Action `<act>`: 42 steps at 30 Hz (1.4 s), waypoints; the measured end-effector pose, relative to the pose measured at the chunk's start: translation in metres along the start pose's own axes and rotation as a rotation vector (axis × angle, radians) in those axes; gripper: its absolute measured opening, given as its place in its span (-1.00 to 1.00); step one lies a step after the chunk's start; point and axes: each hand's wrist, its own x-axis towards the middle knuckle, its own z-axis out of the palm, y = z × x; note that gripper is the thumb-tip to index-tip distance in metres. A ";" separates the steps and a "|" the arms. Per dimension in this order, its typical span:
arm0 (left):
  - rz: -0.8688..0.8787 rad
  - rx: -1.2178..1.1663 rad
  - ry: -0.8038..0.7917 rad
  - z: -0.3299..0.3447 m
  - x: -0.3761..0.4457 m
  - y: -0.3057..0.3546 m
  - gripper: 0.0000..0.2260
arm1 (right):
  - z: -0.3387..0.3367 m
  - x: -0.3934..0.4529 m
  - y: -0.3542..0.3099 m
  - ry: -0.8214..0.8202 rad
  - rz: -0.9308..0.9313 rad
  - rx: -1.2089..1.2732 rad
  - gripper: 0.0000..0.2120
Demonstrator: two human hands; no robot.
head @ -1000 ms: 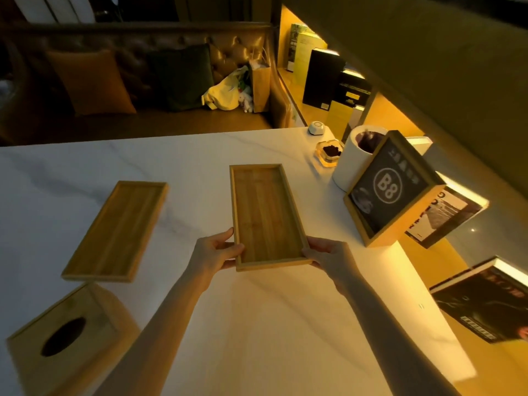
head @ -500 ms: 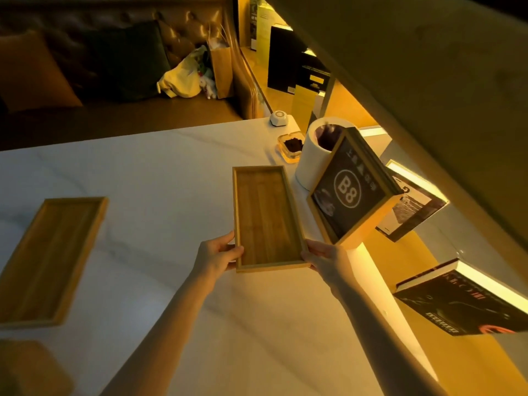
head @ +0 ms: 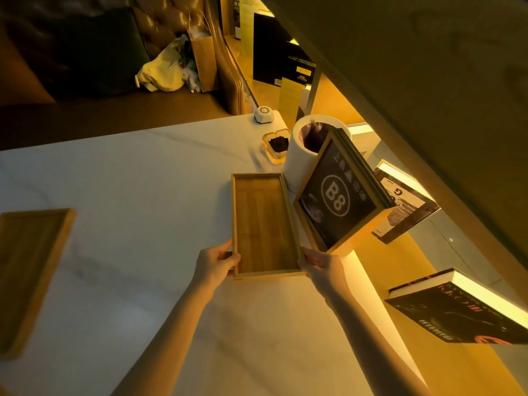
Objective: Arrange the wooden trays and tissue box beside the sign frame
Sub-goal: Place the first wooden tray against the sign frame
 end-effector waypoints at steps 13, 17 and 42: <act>0.036 0.127 0.086 0.012 0.019 -0.009 -0.60 | 0.014 0.020 0.015 0.118 -0.170 -0.250 -0.74; 0.107 0.310 0.138 0.018 0.027 -0.010 -0.63 | 0.020 0.021 0.014 0.115 -0.116 -0.322 -0.76; 0.472 1.067 0.072 0.032 0.001 -0.072 -0.51 | 0.044 -0.025 0.072 0.020 -0.371 -0.856 -0.44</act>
